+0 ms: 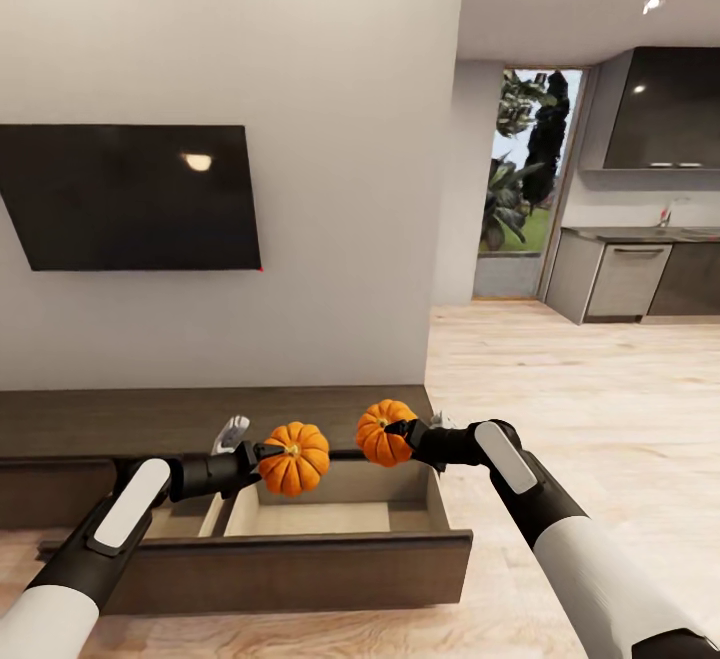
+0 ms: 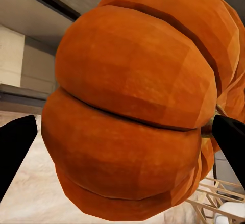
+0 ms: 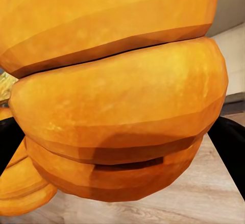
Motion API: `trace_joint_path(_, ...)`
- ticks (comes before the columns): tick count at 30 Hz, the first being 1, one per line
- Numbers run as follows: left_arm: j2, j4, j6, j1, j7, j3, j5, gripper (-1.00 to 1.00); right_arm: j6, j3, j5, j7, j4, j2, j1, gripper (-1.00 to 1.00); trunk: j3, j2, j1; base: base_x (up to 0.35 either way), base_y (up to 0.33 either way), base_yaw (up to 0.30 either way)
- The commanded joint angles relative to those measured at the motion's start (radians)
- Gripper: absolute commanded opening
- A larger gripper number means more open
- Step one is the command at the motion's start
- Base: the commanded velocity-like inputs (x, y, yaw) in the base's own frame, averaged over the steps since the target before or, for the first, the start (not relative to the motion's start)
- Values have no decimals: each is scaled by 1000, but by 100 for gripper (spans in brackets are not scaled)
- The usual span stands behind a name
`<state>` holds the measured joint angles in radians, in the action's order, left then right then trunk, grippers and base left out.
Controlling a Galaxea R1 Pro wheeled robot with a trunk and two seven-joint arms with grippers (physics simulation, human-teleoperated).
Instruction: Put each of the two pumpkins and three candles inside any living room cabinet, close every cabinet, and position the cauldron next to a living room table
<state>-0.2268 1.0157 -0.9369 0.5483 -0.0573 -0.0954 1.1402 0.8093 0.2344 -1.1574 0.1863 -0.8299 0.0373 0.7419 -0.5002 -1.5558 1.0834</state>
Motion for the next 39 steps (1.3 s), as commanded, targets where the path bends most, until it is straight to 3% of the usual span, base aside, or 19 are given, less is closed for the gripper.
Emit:
trace_joint_path(1, -1, -1, -1, 1, -6, -1, -1, -100, 0, 3, -13, 11, -2, 1, 1, -100, -4, -8, 4, 0, 0, 0)
trace_joint_path(7, 0, -17, 16, 1, -4, -1, -5, -100, 7, 5, -13, 12, 1, 0, 1, -100, -23, -50, 27, 0, 0, 0)
trace_joint_path(10, 0, -23, 19, 1, -3, -1, -6, -100, 9, 25, -14, 12, 1, -2, 1, -100, -32, -71, 38, 0, 0, 0)
trace_joint_path(14, 0, -25, 21, 1, -3, -1, -7, -100, 10, 69, -14, 15, 12, -26, 1, -100, -45, -99, 54, 0, 0, 0)
trace_joint_path(17, 0, -26, 21, 1, -3, -1, -7, -100, 10, 79, -13, 14, 64, -47, 1, -100, -54, -120, 65, 0, 0, 0)
trace_joint_path(20, 0, -26, 21, 1, -3, -1, -7, -100, 10, 81, -13, 13, 78, -53, 1, -100, -64, -141, 77, 0, 0, 0)
trace_joint_path(32, 1, -27, 23, 1, -3, -1, -8, -100, -1, 83, -10, 14, 90, -56, 1, -100, -101, -225, 123, 0, 0, 0)
trace_joint_path(39, 2, -49, 62, 1, -3, -4, -9, -100, -37, 95, 6, 14, 93, -57, 1, -100, -123, -274, 150, 0, 0, 0)
